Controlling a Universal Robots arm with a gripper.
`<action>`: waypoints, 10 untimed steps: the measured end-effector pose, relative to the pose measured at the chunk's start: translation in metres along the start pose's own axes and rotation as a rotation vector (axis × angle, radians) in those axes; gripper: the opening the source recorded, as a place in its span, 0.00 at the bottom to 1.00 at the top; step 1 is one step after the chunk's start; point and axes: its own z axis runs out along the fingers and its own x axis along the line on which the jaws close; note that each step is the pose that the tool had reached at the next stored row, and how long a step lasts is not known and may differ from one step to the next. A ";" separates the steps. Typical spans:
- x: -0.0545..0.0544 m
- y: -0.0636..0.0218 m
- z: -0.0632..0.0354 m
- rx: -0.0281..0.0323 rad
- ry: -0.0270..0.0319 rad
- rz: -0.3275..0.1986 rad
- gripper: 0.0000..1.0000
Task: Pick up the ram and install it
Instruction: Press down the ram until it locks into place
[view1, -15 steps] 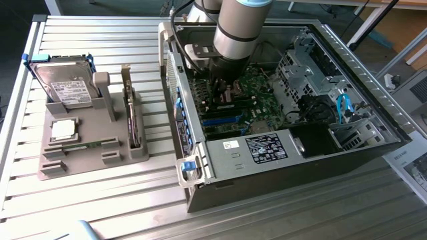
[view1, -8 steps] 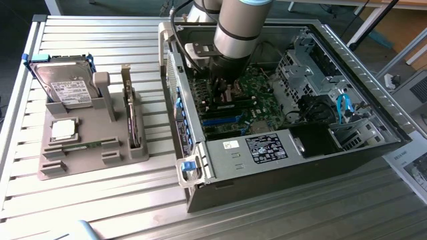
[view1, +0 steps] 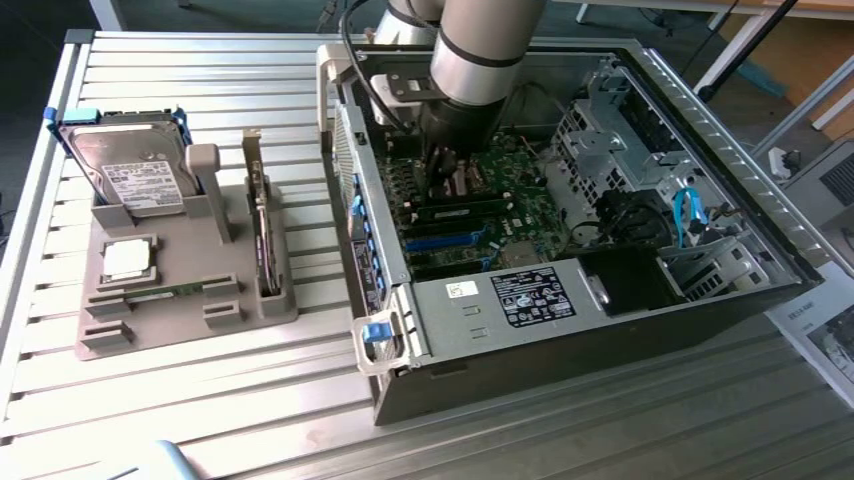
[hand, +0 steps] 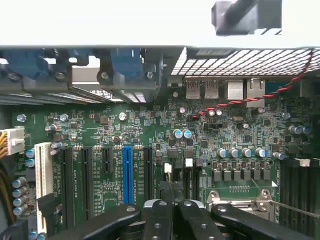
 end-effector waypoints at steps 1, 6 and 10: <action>0.000 0.0000 -0.0027 0.0000 0.0001 0.000 0.10; -0.001 -0.0002 -0.0190 -0.0002 0.0005 0.000 0.10; -0.001 -0.0004 -0.0344 -0.0005 0.0026 0.000 0.10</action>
